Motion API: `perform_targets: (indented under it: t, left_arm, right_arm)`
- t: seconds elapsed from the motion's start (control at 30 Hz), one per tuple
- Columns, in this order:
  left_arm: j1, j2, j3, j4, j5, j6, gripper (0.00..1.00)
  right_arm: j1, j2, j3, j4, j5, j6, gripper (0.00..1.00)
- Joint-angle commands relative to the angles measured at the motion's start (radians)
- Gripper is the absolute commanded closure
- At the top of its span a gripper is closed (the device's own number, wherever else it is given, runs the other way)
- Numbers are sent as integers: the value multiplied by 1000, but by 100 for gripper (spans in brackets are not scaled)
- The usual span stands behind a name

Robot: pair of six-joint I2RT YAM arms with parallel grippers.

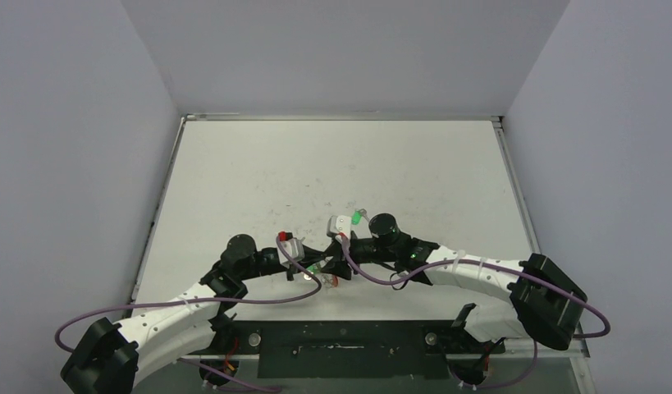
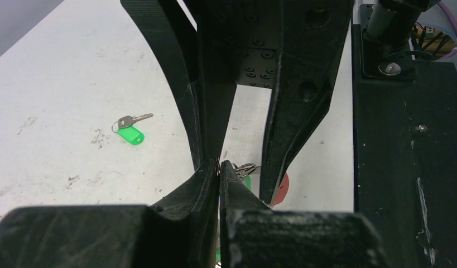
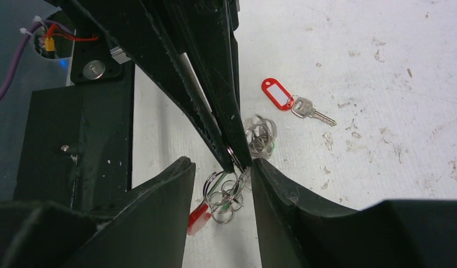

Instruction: Put the keys on the keyring

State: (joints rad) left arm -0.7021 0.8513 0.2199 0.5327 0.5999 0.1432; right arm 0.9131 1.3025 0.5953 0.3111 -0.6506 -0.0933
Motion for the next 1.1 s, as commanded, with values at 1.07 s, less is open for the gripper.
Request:
perform_targets:
  t: [1.07]
  left_arm:
    - [-12,-274,-53,-39,-197,-120,65]
  right_arm:
    - [71,-15,60,-59,294,47,100]
